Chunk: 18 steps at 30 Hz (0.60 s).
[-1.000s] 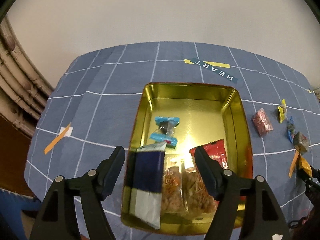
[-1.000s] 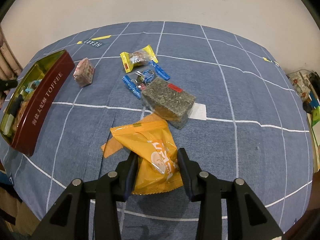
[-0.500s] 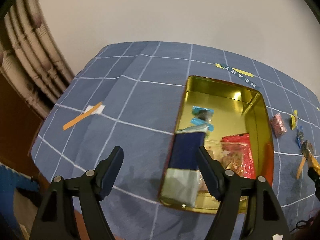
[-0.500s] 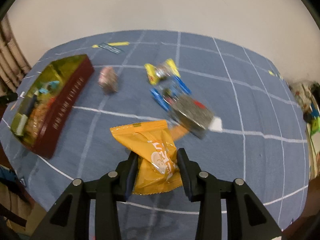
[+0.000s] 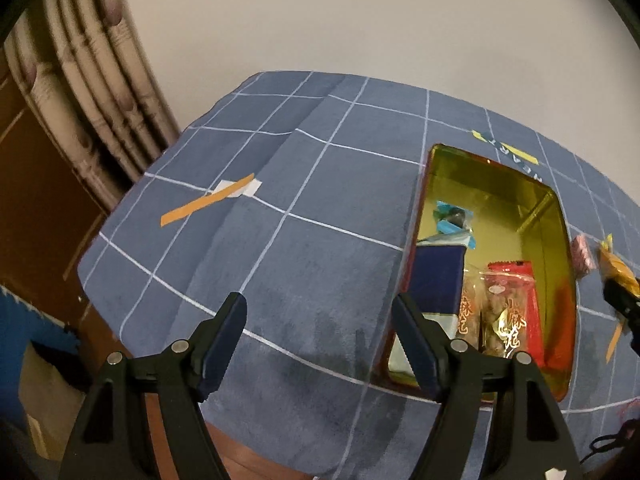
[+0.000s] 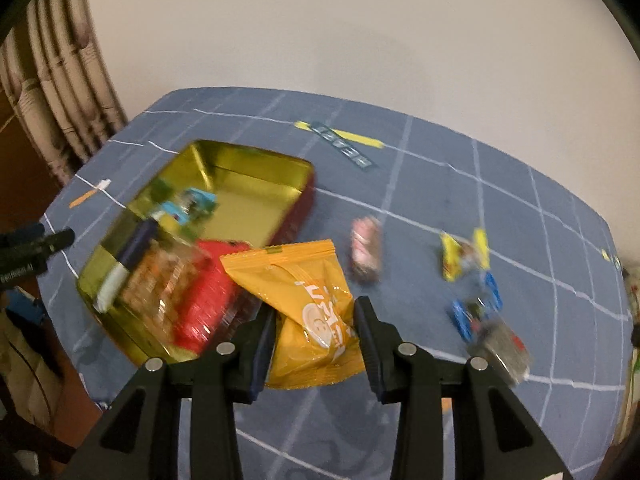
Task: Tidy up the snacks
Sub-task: 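Carry the orange packet into the gold tin and open the right tool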
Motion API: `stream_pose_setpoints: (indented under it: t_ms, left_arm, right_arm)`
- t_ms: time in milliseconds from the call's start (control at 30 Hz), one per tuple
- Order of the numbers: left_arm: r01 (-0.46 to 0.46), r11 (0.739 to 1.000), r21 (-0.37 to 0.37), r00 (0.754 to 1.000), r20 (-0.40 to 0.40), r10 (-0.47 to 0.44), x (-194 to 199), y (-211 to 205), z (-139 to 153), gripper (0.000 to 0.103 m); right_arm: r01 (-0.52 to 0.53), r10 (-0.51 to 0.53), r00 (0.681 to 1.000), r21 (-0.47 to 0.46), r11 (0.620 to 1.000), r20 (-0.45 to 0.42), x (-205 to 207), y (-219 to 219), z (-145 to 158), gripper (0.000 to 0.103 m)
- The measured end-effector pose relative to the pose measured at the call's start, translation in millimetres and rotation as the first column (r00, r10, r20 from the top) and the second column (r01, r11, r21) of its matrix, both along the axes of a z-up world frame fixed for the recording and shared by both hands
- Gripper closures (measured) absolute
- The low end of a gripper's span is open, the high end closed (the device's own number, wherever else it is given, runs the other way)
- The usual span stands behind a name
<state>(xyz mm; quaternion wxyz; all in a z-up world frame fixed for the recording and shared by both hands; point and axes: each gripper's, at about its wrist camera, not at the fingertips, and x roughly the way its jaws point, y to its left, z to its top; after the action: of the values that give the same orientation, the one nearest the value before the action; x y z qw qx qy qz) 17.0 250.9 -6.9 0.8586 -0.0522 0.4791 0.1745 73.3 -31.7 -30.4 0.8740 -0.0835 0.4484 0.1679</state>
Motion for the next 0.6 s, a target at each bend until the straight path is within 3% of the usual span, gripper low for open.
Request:
stream_pose_setpoints:
  t_ms: [200,600]
  left_arm:
    - [-0.019,1.0,0.002,1.0,0.006,0.019,-1.6,3.0,0.2,0.031]
    - [-0.039,0.999,-0.028,0.999,-0.006,0.039,0.7,8.3,-4.2,0.031]
  right_arm:
    - [-0.056,0.056,0.998,0.016,0.998,0.008,18.0,40.8,3.2,0.064]
    - [-0.122,0.122,0.992,-0.042,0.992,-0.011,43.2,97.7,-14.2,0.064]
